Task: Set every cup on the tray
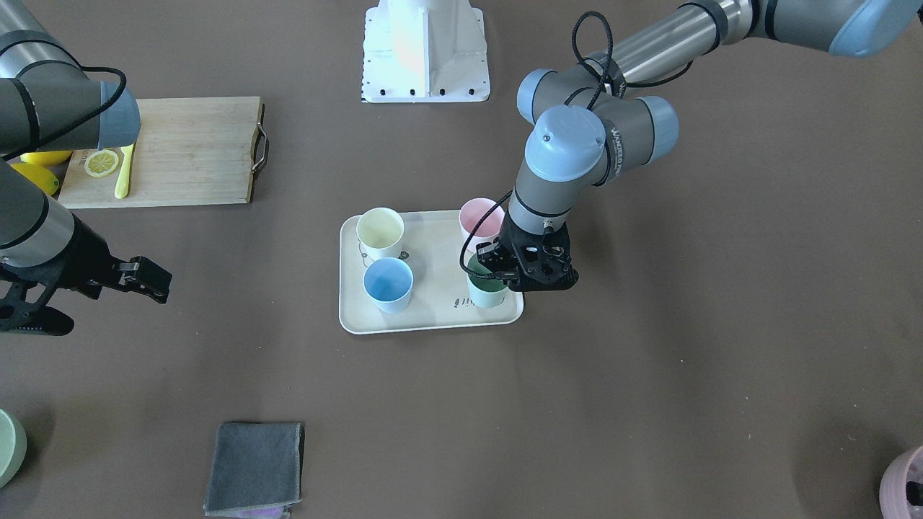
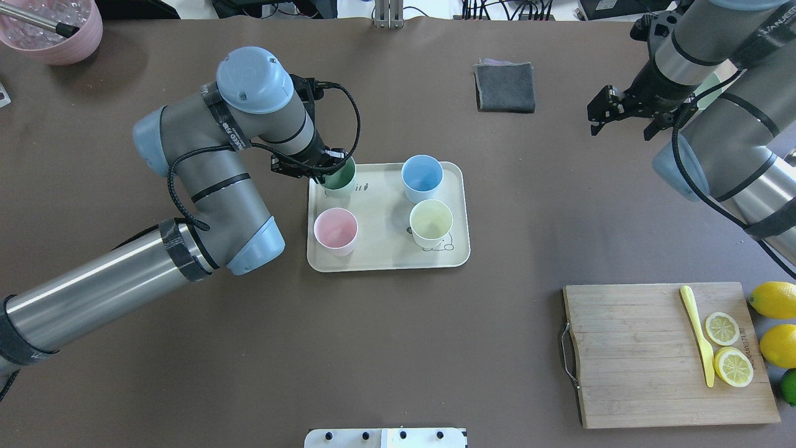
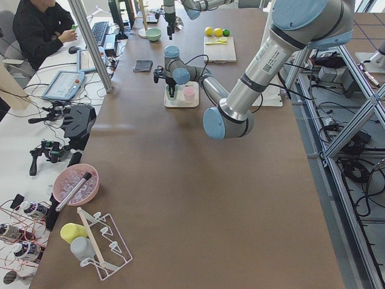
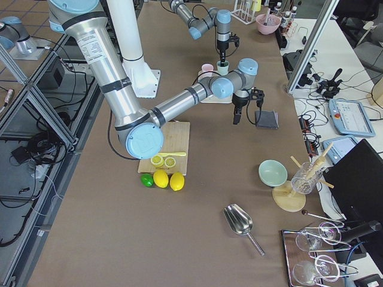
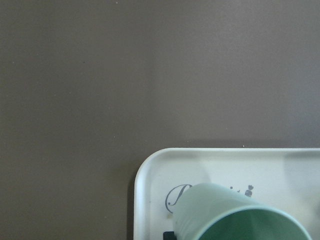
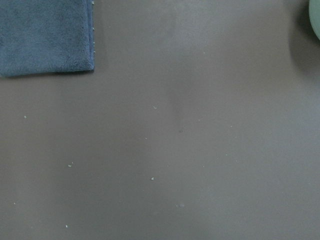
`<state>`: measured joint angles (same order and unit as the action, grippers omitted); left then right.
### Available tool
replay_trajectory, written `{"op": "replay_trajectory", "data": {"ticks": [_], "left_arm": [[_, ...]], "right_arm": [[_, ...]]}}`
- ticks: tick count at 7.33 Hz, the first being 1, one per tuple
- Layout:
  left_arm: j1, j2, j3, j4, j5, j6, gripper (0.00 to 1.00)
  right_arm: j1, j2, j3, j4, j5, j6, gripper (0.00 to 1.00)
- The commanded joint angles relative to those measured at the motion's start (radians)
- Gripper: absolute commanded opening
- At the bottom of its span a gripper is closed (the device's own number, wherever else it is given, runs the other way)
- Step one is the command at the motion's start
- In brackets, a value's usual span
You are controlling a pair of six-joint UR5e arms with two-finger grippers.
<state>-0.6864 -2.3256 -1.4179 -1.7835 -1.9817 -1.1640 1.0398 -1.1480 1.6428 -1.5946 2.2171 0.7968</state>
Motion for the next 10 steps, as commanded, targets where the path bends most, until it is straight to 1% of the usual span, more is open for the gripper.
{"op": "replay_trajectory", "data": {"ticks": [1,3,4,5,6,7,8,9,10], "left_arm": [[0.008,-0.005,0.033,-0.033,0.003,-0.002,0.00],[0.022,-0.005,0.033,-0.033,0.004,-0.009,0.00],[0.022,-0.003,0.033,-0.033,0.003,-0.005,0.80],[0.021,-0.005,0.019,-0.028,0.003,-0.002,0.98],[-0.002,-0.003,-0.011,-0.024,-0.003,0.003,0.98],[-0.040,0.003,-0.077,0.020,-0.038,0.004,0.98],[-0.079,0.005,-0.148,0.112,-0.092,0.048,0.98],[-0.111,0.032,-0.247,0.227,-0.094,0.131,0.98],[-0.175,0.110,-0.357,0.266,-0.097,0.218,0.98]], "right_arm": [[0.006,-0.016,-0.001,0.001,-0.004,-0.028,1.00],[0.014,-0.022,-0.009,0.001,-0.002,-0.045,1.00],[0.022,-0.033,-0.006,0.001,0.000,-0.068,1.00],[0.034,-0.051,0.000,0.001,0.004,-0.085,1.00],[0.048,-0.065,0.000,-0.001,0.006,-0.111,1.00],[0.065,-0.085,0.002,-0.001,0.015,-0.143,1.00],[0.084,-0.134,0.023,-0.001,0.029,-0.192,1.00],[0.117,-0.185,0.047,-0.001,0.045,-0.252,1.00],[0.150,-0.249,0.069,-0.001,0.053,-0.316,1.00]]}}
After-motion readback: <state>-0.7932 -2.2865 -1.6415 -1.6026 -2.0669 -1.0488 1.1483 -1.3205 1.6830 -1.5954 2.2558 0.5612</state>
